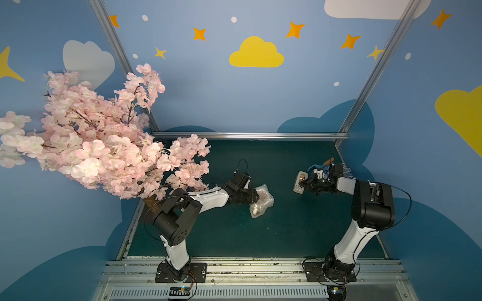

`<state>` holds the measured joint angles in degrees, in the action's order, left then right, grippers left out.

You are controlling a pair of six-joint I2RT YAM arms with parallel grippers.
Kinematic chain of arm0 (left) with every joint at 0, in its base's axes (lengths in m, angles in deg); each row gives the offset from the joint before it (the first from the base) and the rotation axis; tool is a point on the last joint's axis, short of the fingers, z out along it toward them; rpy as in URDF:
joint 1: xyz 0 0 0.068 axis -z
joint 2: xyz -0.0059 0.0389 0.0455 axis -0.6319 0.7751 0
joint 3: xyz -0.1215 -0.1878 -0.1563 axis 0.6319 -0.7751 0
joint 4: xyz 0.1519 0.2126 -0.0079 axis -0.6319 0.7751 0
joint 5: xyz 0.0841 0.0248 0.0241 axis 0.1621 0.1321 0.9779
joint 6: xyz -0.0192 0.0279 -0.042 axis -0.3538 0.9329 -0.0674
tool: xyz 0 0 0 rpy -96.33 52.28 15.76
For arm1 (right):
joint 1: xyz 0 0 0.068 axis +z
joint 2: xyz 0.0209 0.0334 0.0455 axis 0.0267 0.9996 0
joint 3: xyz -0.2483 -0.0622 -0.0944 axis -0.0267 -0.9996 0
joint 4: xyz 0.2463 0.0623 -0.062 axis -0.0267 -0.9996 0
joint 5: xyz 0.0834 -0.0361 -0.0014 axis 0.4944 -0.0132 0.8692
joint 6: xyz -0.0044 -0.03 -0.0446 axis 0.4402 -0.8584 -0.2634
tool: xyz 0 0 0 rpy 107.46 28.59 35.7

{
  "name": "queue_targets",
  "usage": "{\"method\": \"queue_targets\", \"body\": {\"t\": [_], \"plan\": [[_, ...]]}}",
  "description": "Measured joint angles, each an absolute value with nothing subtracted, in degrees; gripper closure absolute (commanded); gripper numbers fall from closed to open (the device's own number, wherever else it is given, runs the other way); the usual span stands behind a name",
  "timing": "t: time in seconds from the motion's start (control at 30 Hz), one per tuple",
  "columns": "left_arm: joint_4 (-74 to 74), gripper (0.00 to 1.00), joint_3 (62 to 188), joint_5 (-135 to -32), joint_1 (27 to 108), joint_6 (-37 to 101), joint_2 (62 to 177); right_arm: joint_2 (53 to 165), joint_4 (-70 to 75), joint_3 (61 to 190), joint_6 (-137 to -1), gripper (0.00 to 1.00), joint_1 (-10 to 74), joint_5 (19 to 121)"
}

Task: Wrap mugs in bubble wrap
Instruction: Tear off the tape using the Tape Cutter.

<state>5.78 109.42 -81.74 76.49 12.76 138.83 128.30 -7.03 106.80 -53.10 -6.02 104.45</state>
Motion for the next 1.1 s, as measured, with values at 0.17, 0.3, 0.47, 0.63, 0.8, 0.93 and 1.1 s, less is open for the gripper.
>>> {"method": "queue_targets", "body": {"t": [0.17,0.3,0.47,0.63,0.8,0.93,1.1], "plan": [[5.74,0.39,109.38,-81.74,76.49,12.76,138.83,128.30,-7.08,106.80,-52.81,1.00,-6.02,104.38],[5.67,0.39,109.35,-81.74,76.49,12.76,138.83,128.28,-6.86,106.74,-52.33,1.00,-6.02,104.43],[5.63,0.39,109.35,-81.74,76.49,12.76,138.83,127.08,-3.95,104.99,-50.87,1.00,-6.02,105.22],[5.63,0.39,109.35,-81.74,76.49,12.76,138.83,125.96,-1.13,103.83,-49.27,1.00,-5.89,106.20],[5.63,0.39,109.35,-81.76,76.49,12.76,138.83,125.09,1.95,103.48,-48.09,1.00,-5.89,107.20],[5.61,0.39,109.35,-81.76,76.49,12.76,138.83,123.89,3.19,102.89,-47.28,1.00,-5.81,107.90],[5.59,0.40,109.35,-81.74,76.53,12.76,138.83,122.79,3.44,101.93,-47.15,1.00,-5.65,108.41]]}}
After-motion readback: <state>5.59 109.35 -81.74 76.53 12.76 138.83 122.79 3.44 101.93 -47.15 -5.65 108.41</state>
